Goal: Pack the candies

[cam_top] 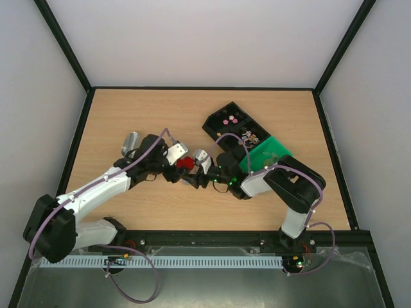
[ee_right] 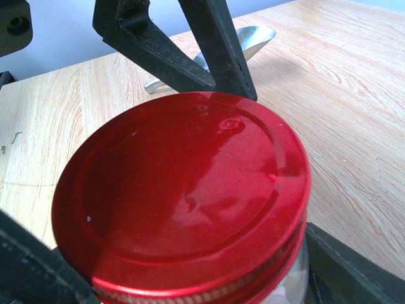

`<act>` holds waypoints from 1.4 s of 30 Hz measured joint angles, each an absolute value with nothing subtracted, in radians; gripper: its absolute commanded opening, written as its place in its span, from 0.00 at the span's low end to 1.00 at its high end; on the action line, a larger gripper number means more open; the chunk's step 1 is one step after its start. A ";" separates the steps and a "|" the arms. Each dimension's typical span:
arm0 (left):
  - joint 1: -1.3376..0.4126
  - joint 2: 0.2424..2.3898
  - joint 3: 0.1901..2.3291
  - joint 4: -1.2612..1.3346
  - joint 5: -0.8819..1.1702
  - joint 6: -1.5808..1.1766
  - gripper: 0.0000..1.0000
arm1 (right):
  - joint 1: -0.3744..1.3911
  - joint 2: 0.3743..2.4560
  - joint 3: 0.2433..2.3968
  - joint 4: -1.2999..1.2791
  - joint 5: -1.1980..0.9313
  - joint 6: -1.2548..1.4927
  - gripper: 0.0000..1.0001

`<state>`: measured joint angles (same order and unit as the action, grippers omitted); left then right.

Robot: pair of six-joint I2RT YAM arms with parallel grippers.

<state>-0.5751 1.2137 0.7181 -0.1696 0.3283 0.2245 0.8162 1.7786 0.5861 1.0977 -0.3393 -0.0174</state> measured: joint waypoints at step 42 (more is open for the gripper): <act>-0.264 1.432 0.909 -0.515 0.726 0.927 0.82 | 0.772 1.768 0.591 1.049 -0.547 -0.153 0.24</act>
<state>-0.2642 1.4319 0.9092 -0.5152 0.7258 0.9268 0.7715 1.7683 0.5907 1.0489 -0.5468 -0.1532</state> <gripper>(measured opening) 0.800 0.748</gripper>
